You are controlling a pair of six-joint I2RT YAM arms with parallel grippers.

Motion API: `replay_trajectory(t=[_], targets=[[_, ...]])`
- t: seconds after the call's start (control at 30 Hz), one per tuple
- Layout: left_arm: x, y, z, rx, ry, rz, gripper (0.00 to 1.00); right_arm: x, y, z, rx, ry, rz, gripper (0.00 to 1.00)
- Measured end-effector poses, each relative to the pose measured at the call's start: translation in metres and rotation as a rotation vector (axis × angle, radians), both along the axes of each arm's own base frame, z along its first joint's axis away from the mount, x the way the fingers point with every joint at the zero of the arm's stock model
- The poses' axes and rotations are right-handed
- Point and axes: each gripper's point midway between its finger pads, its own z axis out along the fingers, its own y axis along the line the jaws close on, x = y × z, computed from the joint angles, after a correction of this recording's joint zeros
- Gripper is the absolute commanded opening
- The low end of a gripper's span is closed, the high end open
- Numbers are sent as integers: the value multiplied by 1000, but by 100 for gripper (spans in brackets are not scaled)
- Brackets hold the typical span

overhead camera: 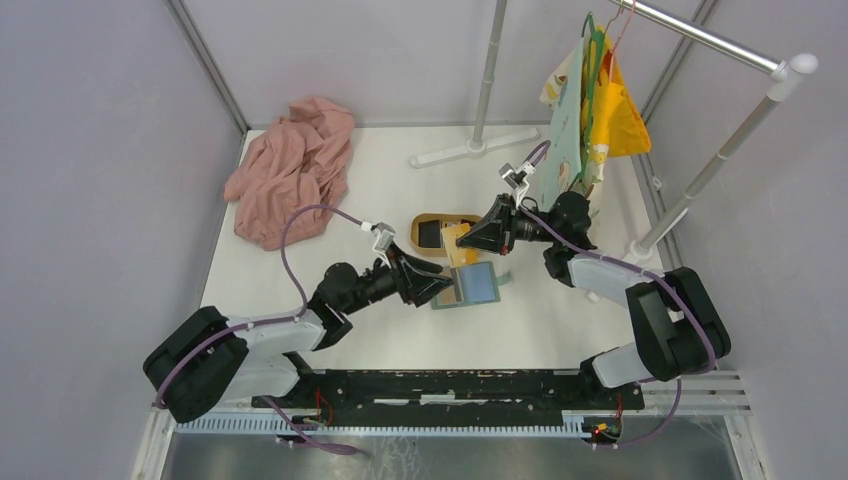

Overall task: Put the credit cards into the card holder
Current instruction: Pick up the credit card from the storage box.

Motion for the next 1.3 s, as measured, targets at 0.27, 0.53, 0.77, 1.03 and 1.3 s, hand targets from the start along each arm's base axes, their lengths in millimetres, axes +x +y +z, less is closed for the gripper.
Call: replay_trajectory(t=[0.27, 0.53, 0.77, 1.03, 1.3], targets=[[2, -20, 2, 1, 4, -26, 49, -14, 6, 5, 17, -10, 46, 0], [8, -32, 11, -7, -5, -45, 2, -21, 9, 10, 26, -34, 63, 0], [2, -32, 8, 23, -20, -74, 2, -27, 5, 4, -5, -100, 88, 45], [-13, -20, -15, 240, -55, -136, 2, -36, 0, 2, -105, -363, 196, 54], [-26, -14, -34, 368, -47, -219, 2, -48, -5, -11, -121, -358, 220, 51]])
